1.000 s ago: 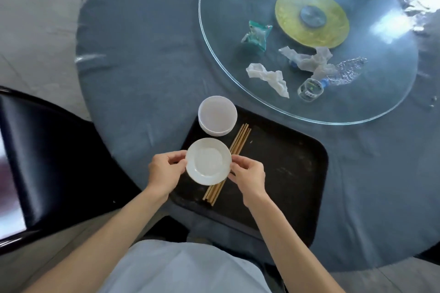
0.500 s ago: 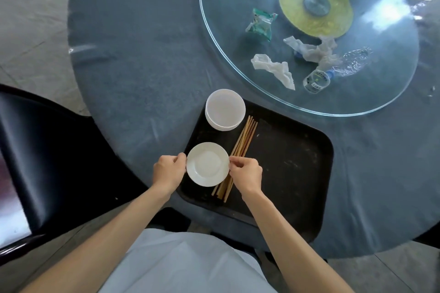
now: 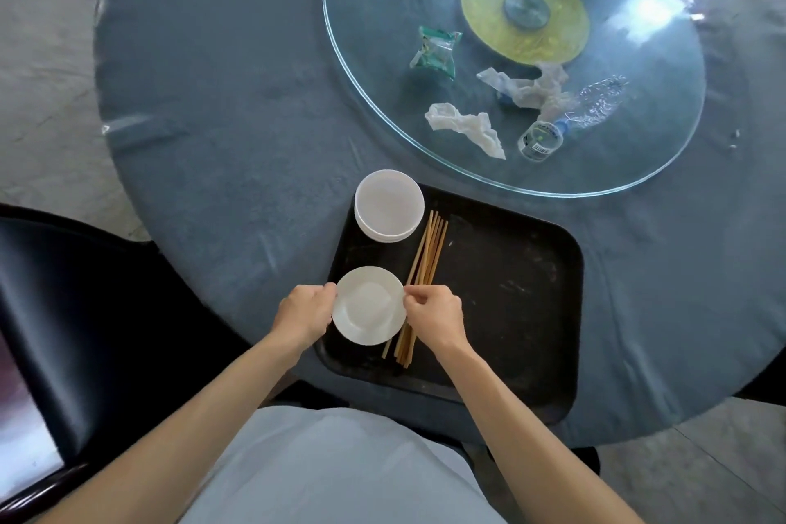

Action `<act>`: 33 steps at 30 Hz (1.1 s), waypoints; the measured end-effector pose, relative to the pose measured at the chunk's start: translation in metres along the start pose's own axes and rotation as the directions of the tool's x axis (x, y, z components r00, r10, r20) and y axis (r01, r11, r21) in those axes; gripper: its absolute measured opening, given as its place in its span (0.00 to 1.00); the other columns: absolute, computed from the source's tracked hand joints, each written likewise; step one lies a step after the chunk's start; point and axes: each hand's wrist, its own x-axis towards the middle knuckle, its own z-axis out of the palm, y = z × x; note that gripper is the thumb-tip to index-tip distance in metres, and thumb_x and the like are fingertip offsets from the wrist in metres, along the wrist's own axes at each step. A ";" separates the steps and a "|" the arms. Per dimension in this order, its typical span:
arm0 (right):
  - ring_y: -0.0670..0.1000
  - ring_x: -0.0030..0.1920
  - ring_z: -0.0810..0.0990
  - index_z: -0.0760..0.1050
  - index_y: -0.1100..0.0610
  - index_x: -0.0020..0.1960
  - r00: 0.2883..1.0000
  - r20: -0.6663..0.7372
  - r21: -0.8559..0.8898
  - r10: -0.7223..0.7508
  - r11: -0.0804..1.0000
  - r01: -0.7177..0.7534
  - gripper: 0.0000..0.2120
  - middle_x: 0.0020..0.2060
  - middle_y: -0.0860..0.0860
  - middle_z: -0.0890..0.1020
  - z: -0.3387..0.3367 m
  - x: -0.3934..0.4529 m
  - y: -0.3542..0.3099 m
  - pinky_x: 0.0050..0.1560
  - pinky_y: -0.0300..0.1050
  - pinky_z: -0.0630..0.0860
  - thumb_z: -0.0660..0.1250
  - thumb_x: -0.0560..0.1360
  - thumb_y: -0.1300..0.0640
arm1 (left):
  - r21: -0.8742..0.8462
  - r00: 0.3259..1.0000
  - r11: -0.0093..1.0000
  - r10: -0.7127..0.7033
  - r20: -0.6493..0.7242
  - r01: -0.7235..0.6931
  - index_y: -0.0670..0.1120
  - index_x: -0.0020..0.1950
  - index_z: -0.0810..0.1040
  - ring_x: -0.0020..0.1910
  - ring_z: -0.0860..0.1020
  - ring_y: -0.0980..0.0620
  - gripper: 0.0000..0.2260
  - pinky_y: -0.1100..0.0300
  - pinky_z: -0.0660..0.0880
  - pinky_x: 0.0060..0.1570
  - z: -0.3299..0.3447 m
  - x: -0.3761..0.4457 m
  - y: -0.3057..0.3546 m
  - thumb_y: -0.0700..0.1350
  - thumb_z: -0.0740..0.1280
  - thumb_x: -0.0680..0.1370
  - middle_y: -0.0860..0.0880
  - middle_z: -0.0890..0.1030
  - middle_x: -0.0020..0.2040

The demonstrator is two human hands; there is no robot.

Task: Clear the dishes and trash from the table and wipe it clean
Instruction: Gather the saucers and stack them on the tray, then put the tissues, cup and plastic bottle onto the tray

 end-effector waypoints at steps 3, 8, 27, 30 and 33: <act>0.49 0.57 0.83 0.82 0.54 0.67 0.999 -0.019 0.009 -0.031 0.999 0.032 0.15 0.60 0.50 0.85 -0.014 -0.002 -0.009 0.59 0.45 0.80 0.64 0.83 0.55 | 0.081 0.994 0.991 0.111 -0.004 -0.110 0.47 0.40 0.77 0.52 0.82 0.40 0.15 0.42 0.80 0.55 -0.017 0.007 0.021 0.57 0.60 0.72 0.43 0.84 0.47; 0.43 0.52 0.80 0.81 0.53 0.67 0.985 -0.111 0.008 -0.133 0.991 0.134 0.14 0.59 0.50 0.85 -0.061 0.013 -0.030 0.51 0.34 0.75 0.64 0.84 0.54 | 0.219 0.945 0.931 0.316 -0.080 -0.292 0.51 0.39 0.70 0.39 0.72 0.47 0.11 0.51 0.72 0.41 -0.042 0.017 0.094 0.53 0.59 0.80 0.48 0.73 0.38; 0.55 0.61 0.80 0.71 0.48 0.75 0.924 -0.112 -0.197 -0.367 0.919 0.341 0.23 0.68 0.53 0.75 -0.209 0.218 -0.094 0.64 0.54 0.76 0.65 0.81 0.53 | 0.719 0.724 0.462 0.685 0.082 -0.519 0.57 0.80 0.63 0.78 0.58 0.42 0.30 0.43 0.67 0.72 0.077 0.173 0.325 0.46 0.67 0.78 0.46 0.58 0.80; 0.60 0.60 0.80 0.67 0.44 0.77 0.941 -0.020 -0.254 -0.337 0.912 0.321 0.25 0.71 0.54 0.70 -0.191 0.236 -0.095 0.61 0.56 0.77 0.63 0.81 0.55 | 0.778 0.739 0.433 0.672 0.059 -0.456 0.60 0.80 0.60 0.78 0.56 0.41 0.33 0.40 0.70 0.68 0.077 0.202 0.345 0.44 0.67 0.77 0.44 0.54 0.81; 0.63 0.58 0.80 0.65 0.40 0.77 0.950 0.011 -0.285 -0.313 0.909 0.303 0.26 0.72 0.55 0.67 -0.176 0.248 -0.089 0.57 0.54 0.76 0.61 0.82 0.57 | 0.779 0.733 0.428 0.677 0.059 -0.458 0.62 0.80 0.58 0.78 0.56 0.39 0.33 0.41 0.69 0.68 0.079 0.229 0.357 0.43 0.66 0.78 0.44 0.51 0.82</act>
